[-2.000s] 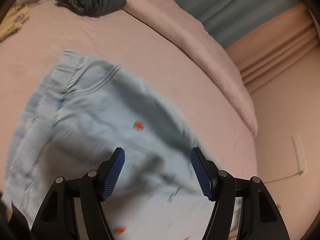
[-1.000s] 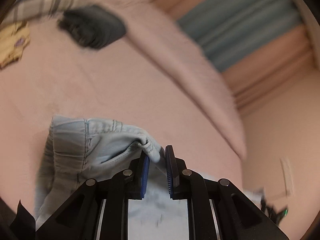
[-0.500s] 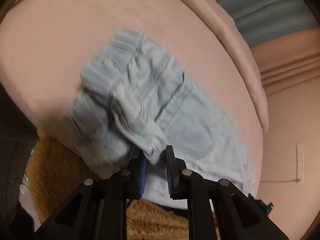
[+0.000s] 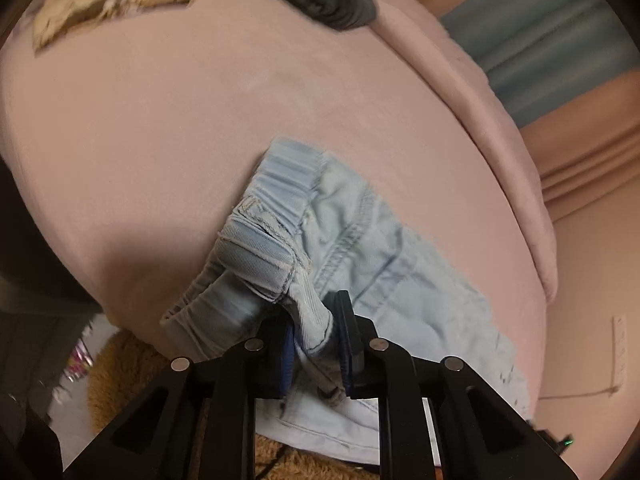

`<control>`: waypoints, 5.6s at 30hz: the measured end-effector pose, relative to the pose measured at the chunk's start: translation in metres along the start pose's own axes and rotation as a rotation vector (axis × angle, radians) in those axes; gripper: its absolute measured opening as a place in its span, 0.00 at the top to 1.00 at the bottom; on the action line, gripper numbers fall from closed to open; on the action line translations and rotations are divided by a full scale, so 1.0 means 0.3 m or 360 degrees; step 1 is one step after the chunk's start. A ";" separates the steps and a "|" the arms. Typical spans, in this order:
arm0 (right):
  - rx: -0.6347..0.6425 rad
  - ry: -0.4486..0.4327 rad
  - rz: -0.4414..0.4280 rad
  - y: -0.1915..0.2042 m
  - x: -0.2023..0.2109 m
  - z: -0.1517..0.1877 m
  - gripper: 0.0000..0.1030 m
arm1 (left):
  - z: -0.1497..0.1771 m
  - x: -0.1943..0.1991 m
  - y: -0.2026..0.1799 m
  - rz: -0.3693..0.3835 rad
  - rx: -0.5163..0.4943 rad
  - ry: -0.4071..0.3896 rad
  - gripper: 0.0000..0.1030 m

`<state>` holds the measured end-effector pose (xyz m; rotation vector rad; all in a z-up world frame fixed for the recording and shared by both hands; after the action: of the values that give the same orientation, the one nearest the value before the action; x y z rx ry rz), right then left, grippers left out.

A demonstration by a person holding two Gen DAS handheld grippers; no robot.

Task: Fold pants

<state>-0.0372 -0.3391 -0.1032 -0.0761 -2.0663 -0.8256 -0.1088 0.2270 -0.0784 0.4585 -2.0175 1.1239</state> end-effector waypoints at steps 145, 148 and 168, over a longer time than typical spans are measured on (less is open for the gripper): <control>0.1785 0.0430 -0.0086 1.327 -0.358 0.834 0.65 | -0.095 -0.160 0.023 -0.0190 -0.0520 -0.0034 0.71; 0.1772 0.0551 -0.0012 1.273 -0.442 0.879 0.67 | -0.091 -0.170 0.011 -0.0215 -0.0534 -0.0045 0.71; 0.1750 0.0507 0.0079 1.231 -0.546 0.870 0.67 | -0.086 -0.174 0.012 -0.0193 -0.0537 -0.0050 0.71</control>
<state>0.0031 0.1391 -0.1339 0.5623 -1.9308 0.3823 -0.0661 0.2477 -0.1122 0.4193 -2.1230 0.6889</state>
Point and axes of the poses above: each gripper's, at about its wrist camera, not at the fingertips, and x roughly against the way its jaws point, y to its left, z to its underside, the point moved 1 cm from there along -x, roughly the way its jaws point, and after that the axes turned 3 degrees about z, right-handed, at the moved point
